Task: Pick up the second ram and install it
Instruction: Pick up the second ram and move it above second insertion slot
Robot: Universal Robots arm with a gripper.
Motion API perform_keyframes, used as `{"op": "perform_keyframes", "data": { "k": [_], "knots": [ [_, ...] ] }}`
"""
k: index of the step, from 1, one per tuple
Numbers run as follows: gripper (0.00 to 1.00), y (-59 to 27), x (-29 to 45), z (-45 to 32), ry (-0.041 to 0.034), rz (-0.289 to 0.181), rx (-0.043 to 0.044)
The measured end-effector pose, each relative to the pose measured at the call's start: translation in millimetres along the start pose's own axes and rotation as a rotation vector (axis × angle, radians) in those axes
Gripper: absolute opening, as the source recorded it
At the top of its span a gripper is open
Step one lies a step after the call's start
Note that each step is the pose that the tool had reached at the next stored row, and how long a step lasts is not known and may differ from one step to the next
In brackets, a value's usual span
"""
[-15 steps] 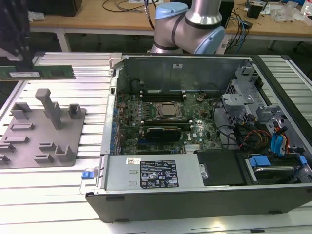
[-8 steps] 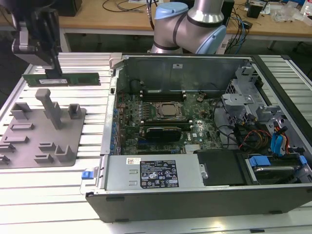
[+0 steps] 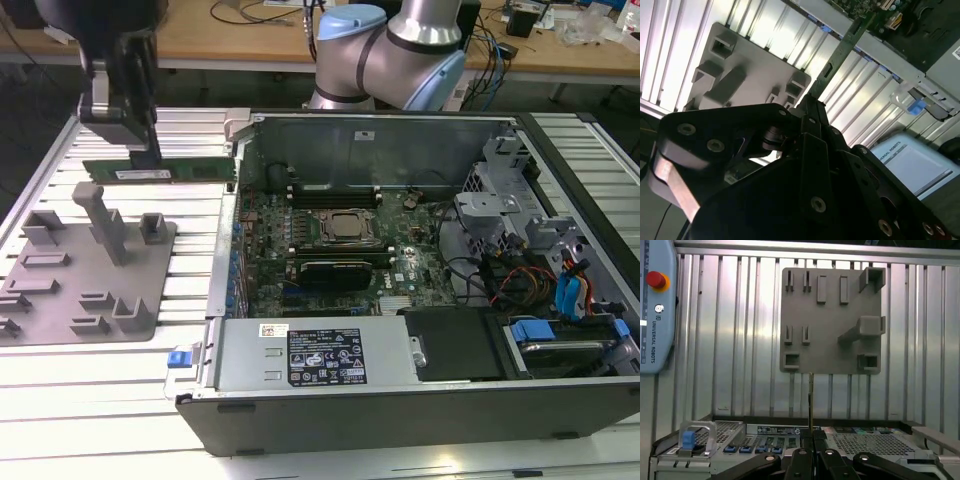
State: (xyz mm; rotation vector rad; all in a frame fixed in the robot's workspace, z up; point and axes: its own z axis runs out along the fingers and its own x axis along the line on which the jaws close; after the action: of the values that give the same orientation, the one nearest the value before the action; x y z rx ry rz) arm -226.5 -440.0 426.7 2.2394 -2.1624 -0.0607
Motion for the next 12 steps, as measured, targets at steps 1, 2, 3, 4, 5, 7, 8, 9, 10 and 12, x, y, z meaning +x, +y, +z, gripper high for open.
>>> {"op": "perform_keyframes", "data": {
  "k": [1, 2, 3, 4, 5, 7, 8, 9, 10, 12],
  "knots": [
    [0.09, -3.0, 0.1, 0.4, 0.0000, 0.000, 0.0000],
    [0.09, -7.0, 0.2, 0.9, 0.0000, 0.000, 0.0000],
    [0.09, -12.0, 0.4, 1.8, 0.0001, 0.000, 0.0000],
    [0.09, -15.2, 0.5, 2.4, -0.0001, 0.000, 0.0000],
    [0.09, -18.0, 0.6, 2.7, 0.0000, 0.000, 0.0000],
    [0.09, -27.6, 1.0, 3.9, 0.0000, 0.000, -0.0001],
    [0.09, -33.3, 1.2, 4.6, 0.0000, 0.000, 0.0000],
    [0.09, -38.1, 1.4, 5.2, 0.0000, 0.000, 0.0000],
    [0.09, -41.4, 1.5, 5.7, 0.0000, 0.000, -0.0001],
    [0.09, -46.0, 1.6, 6.5, 0.0000, 0.000, 0.0000]
  ]
}}
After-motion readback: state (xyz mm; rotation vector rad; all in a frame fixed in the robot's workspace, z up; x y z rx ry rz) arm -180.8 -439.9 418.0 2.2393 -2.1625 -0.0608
